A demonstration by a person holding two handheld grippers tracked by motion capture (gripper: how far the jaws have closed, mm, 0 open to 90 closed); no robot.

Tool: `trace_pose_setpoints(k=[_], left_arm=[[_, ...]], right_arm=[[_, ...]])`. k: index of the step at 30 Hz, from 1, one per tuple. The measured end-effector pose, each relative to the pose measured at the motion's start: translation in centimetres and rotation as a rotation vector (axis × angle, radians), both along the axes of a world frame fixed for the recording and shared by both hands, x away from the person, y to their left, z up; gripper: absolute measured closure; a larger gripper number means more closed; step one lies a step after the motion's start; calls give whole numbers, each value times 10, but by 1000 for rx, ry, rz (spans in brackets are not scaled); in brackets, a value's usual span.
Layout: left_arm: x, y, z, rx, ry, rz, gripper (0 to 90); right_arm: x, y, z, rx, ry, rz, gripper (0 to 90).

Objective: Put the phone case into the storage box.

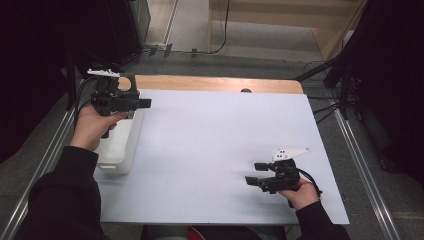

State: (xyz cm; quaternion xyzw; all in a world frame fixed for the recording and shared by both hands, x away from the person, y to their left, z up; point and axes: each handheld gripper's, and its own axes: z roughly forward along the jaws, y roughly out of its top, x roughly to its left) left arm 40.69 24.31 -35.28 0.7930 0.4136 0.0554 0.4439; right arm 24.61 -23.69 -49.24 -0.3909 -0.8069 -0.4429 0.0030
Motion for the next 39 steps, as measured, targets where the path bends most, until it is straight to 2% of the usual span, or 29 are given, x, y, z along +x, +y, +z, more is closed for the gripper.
trace_pose_setpoints(k=[13,22,27,34,39], left_arm=[[-19,-19,-15,13,-2,-49,307],[-34,-30,-24,-9,-2,-91,308],[-43,-36,-28,-7,-2,-108,307],[-54,-44,-36,21,-10,-123,307],[-60,-48,-44,9,-1,-140,307]], right_arm=[[0,1,0,-5,0,7,268],[-1,2,0,-5,3,6,268],[0,2,-1,-8,-1,10,268],[-1,2,0,-9,1,8,268],[-1,2,0,-8,4,7,268]])
